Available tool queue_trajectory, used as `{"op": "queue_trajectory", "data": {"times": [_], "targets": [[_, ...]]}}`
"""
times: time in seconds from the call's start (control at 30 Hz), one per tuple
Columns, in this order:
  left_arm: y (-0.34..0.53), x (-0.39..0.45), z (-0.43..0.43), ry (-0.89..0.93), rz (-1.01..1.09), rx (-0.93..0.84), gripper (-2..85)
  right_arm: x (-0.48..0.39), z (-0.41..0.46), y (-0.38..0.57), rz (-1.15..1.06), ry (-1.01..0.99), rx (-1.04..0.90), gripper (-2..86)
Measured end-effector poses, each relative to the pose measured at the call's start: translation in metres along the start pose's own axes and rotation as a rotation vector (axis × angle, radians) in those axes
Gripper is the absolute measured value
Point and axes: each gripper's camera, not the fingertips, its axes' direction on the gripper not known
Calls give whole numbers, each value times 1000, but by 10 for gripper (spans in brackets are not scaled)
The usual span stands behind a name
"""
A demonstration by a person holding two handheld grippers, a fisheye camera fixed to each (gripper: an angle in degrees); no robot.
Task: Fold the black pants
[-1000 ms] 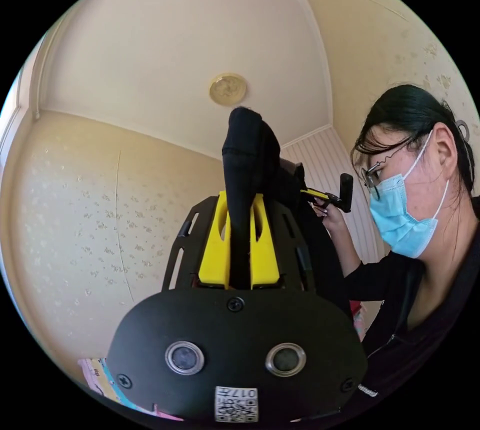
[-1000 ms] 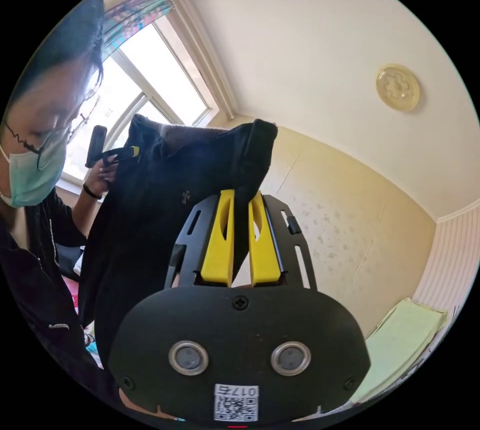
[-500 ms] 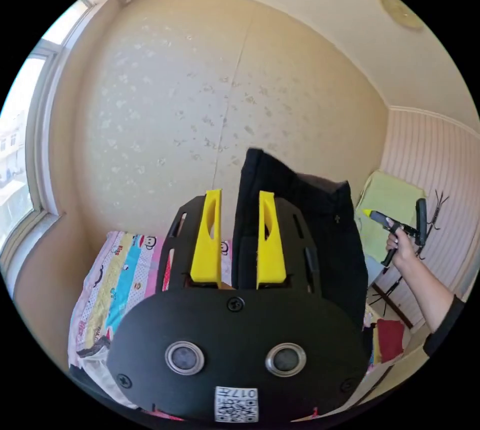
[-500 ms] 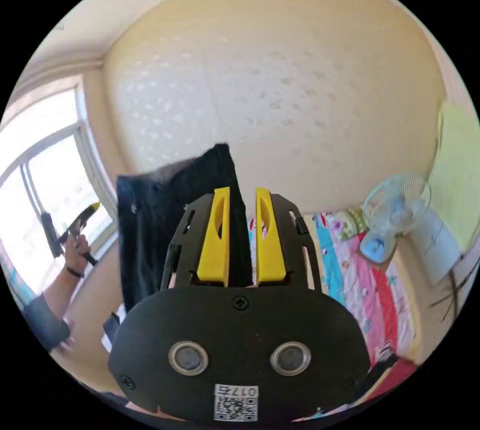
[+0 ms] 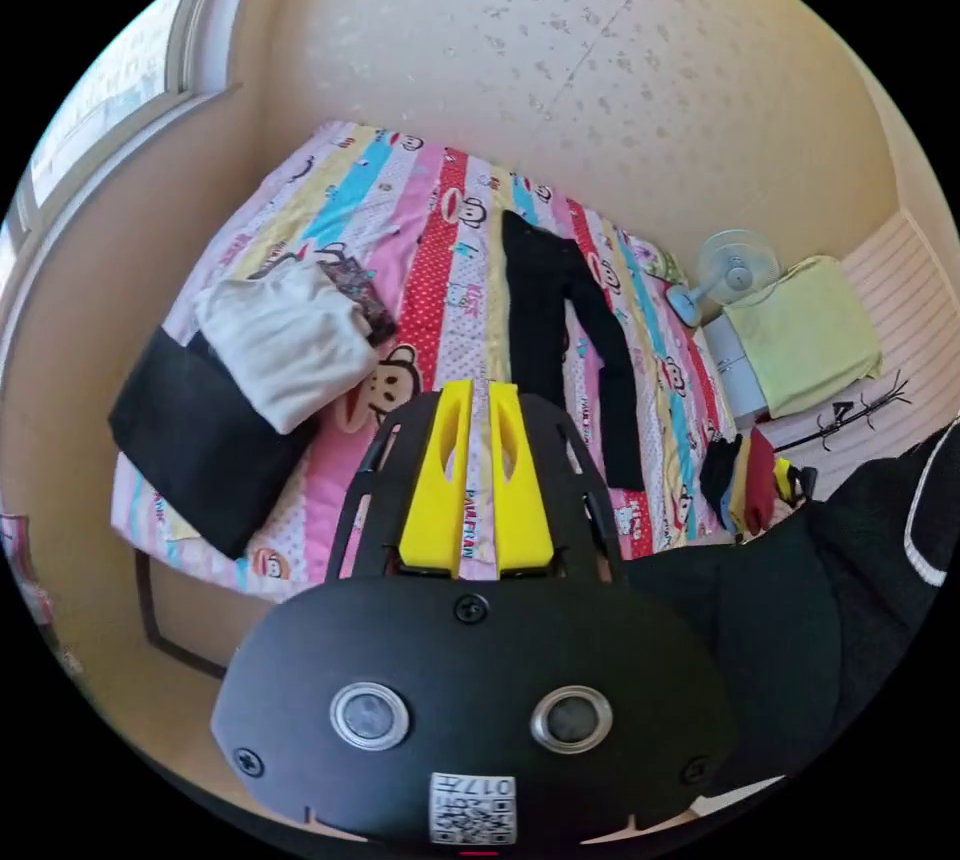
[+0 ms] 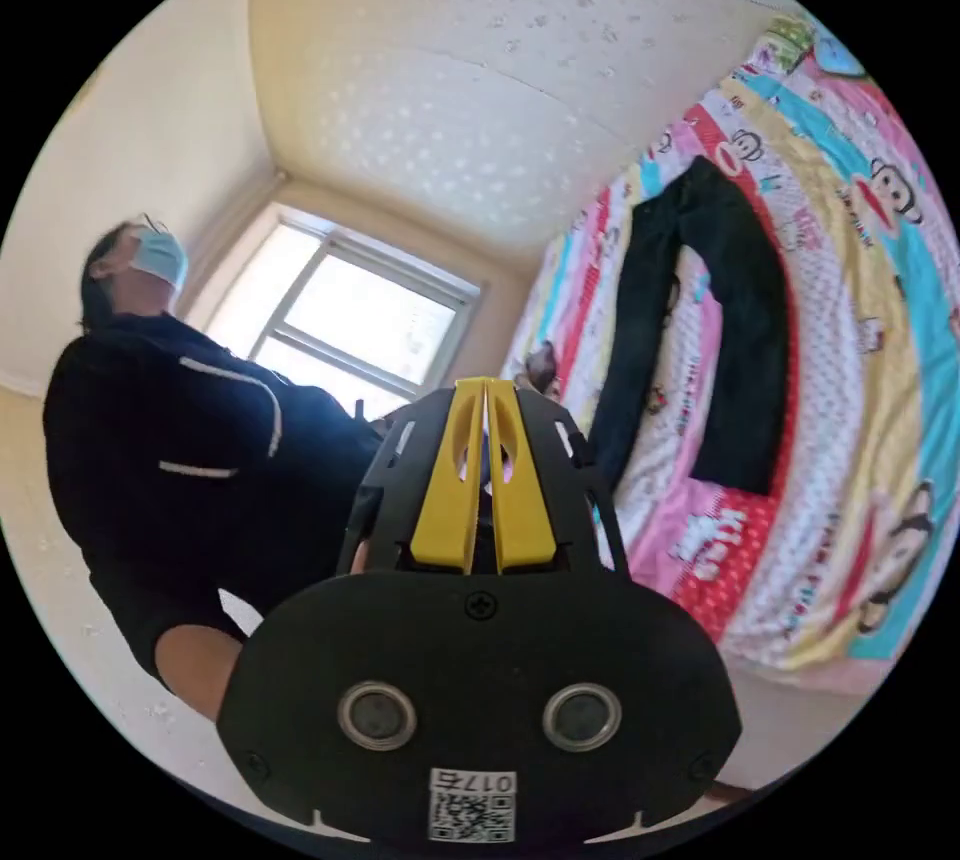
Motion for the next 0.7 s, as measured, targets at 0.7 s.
{"op": "queue_trajectory", "data": {"times": [0.7], "targets": [[-135, 198, -27, 6, 383, 181, -9, -315, 91, -83, -483, 859, 80, 5]]}}
